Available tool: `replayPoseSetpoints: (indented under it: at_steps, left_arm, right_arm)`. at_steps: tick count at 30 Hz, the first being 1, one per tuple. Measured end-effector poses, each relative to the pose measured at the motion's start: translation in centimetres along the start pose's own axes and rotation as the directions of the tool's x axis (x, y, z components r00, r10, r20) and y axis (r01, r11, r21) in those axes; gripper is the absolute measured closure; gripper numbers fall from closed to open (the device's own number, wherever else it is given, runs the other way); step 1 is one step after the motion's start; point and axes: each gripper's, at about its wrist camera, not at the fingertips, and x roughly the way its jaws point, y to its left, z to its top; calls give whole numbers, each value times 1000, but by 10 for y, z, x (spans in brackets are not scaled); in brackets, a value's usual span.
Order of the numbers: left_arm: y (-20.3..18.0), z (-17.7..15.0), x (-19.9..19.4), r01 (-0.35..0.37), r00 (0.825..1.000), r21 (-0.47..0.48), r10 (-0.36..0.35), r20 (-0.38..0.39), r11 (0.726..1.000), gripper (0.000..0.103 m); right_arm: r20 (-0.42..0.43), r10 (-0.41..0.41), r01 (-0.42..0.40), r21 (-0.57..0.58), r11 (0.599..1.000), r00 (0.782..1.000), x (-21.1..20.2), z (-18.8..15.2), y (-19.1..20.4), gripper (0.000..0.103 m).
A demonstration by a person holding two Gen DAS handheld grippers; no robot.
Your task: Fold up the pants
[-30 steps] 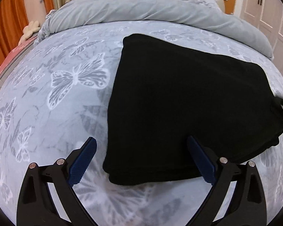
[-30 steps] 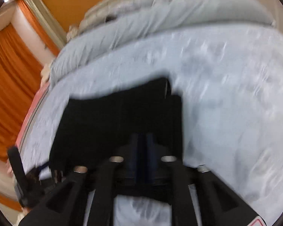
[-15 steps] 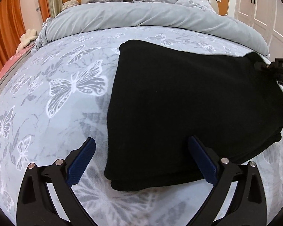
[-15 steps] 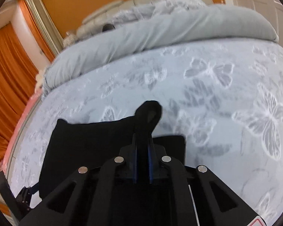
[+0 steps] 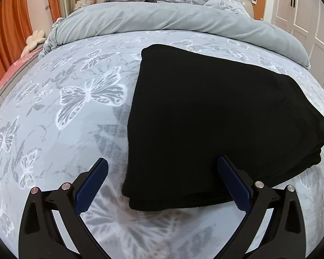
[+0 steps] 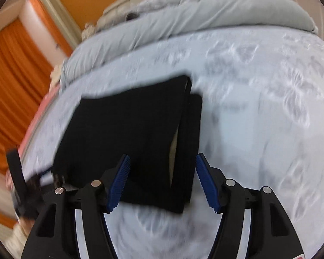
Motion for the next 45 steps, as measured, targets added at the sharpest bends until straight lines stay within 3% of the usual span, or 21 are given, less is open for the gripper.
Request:
replayPoseSetpoints:
  at_steps: [3, 5, 11, 15, 17, 20, 21, 23, 26, 29, 30, 32, 33, 36, 37, 39, 40, 42, 45]
  left_arm:
    - [0, 0, 1, -4, 1000, -5, 4, -3, 1000, 5]
    - [1, 0, 1, 2, 1000, -9, -2, -7, 1000, 5]
    - [2, 0, 2, 19, 1000, -6, -19, -7, 1000, 5]
    - [2, -2, 3, 39, 999, -14, -39, -6, 999, 5]
    - [2, -2, 4, 37, 999, -24, -37, -12, 999, 5]
    - [5, -1, -1, 39, 999, -32, -39, -22, 999, 5]
    - [8, -1, -7, 47, 999, -42, -47, -12, 998, 5]
    - [13, -3, -17, 62, 998, -47, -62, 2, 997, 5]
    - [26, -9, -19, 112, 993, -75, -115, -39, 991, 5]
    - [53, -23, -2, 209, 961, -210, -241, -138, 955, 5]
    - [57, -26, -1, 229, 957, -226, -261, -127, 947, 5]
    - [53, -26, -5, 200, 971, -170, -218, -97, 965, 5]
    - [43, -26, -4, 146, 983, -109, -156, -97, 983, 5]
    - [11, -27, 6, 60, 995, 48, -56, -85, 997, 5]
    - [6, -26, 7, 47, 997, 68, -43, -63, 997, 8]
    - [2, -11, 9, 111, 993, 54, -108, -55, 992, 38]
    - [2, -5, 12, 140, 988, 33, -138, -66, 990, 48]
    - [1, 5, 12, 172, 983, -12, -172, -70, 985, 76]
    - [7, 10, -14, 205, 979, -31, -205, -7, 978, 81]
  right_arm:
    - [21, -26, 27, -23, 999, 999, 8, -10, 3, 48]
    - [24, -8, 8, 5, 1000, 1000, 10, -6, 0, 68]
    - [89, 34, -34, -7, 999, 995, -23, 0, 6, 87]
    - [-2, -11, 11, -10, 1000, 1000, 11, -12, -13, 83]
    - [31, 20, -21, 37, 999, 999, 1, -11, -16, 81]
    - [107, -11, 10, 10, 1000, 994, -31, -5, 1, 79]
    - [128, -7, 8, -8, 1000, 992, -42, -6, 9, 76]
    - [120, 1, 3, -33, 999, 993, -52, -9, 18, 56]
    - [70, -15, 19, -49, 999, 997, -48, -25, 15, 55]
    - [16, -24, 25, -41, 999, 1000, -30, -43, 4, 55]
    - [2, -30, 30, -44, 999, 1000, -24, -47, 2, 55]
    - [-8, -52, 51, -63, 997, 999, -11, -51, 1, 55]
    - [-18, -70, 69, -70, 995, 997, -3, -51, 1, 55]
    - [8, -78, 79, -65, 995, 997, 13, -47, -1, 55]
    - [10, -80, 81, -63, 995, 997, 15, -44, 0, 57]
    - [10, -54, 55, -42, 998, 998, 21, -34, 0, 79]
    - [9, -31, 31, -27, 999, 999, 22, -29, -1, 90]
    - [36, 15, -14, -8, 1000, 999, 11, -23, 4, 92]
    - [83, 58, -55, -32, 998, 995, -29, -18, 13, 94]
